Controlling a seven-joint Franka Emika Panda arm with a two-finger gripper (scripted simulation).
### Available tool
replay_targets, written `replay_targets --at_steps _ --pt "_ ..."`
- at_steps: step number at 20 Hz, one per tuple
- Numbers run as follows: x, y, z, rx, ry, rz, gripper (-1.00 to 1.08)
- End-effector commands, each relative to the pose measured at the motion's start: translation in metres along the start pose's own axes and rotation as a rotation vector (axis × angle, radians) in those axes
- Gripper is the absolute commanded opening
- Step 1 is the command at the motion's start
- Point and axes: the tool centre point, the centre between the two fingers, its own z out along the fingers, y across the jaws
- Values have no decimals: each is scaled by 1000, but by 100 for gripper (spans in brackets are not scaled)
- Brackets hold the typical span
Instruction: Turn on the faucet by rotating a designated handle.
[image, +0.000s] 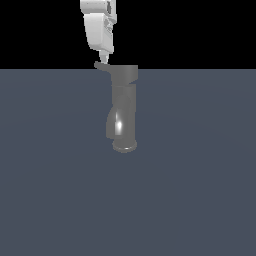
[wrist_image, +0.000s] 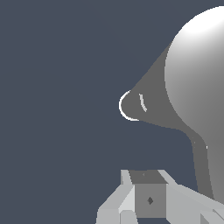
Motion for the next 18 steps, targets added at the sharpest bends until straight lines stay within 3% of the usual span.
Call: replay_targets --at_steps 1,18 --pt "-1 4 0 0 0 0 -100" --pt "-15 51 0 1 0 1 -100"
